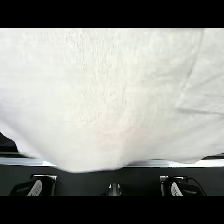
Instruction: Fold the shirts.
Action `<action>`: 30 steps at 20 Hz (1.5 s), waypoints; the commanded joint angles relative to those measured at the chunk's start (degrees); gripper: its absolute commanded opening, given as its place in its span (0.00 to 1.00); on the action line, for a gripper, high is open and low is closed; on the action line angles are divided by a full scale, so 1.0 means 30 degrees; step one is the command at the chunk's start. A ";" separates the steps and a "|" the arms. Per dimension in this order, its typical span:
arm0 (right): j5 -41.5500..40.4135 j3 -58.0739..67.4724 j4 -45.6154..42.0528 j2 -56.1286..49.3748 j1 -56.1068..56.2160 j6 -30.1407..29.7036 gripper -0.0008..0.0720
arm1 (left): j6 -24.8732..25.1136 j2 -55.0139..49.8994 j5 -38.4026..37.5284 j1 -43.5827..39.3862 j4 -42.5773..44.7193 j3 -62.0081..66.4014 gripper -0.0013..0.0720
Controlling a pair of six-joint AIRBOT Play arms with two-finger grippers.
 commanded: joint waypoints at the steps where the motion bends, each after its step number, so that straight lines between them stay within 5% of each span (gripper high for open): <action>1: 0.3045 0.0015 0.0160 -0.1588 -0.0007 0.0051 0.04 | -0.0087 -0.1195 -0.3184 0.0000 0.1333 -0.0015 0.05; 4: 0.6084 0.0000 0.1384 -0.5472 0.0000 0.0102 0.04 | -0.0073 -0.3796 -0.5989 -0.0007 0.1348 -0.1457 0.05; 9: 0.7038 -0.1413 0.1807 -1.4054 0.1188 0.1428 0.04 | 0.0867 -1.0083 -0.5282 -0.0015 0.2550 -0.5501 0.05; 14: 0.1042 -0.1486 0.1858 -2.0844 0.3373 0.3082 0.04 | 0.0860 -1.7274 -0.2674 -0.0721 0.2535 -0.4940 0.05; 21: -0.4881 -0.1479 0.2455 -2.2498 0.3308 0.4269 0.04 | 0.0845 -2.2170 0.0124 -0.1545 0.2477 -0.1457 0.06; 24: -0.2142 -0.1479 0.2106 -2.1995 0.3308 0.2980 0.05 | 0.0860 -2.2119 -0.0692 -0.1406 0.2492 -0.1188 0.06; 28: 0.6331 -0.1508 0.1603 -2.0742 0.3351 0.3213 0.04 | 0.1297 -2.1405 -0.6360 -0.1035 0.2754 -0.1035 0.06; 30: 0.8058 -0.1741 0.1625 -2.0706 0.3657 0.3177 0.04 | 0.1290 -2.1573 -0.8320 -0.1086 0.3585 -0.1319 0.05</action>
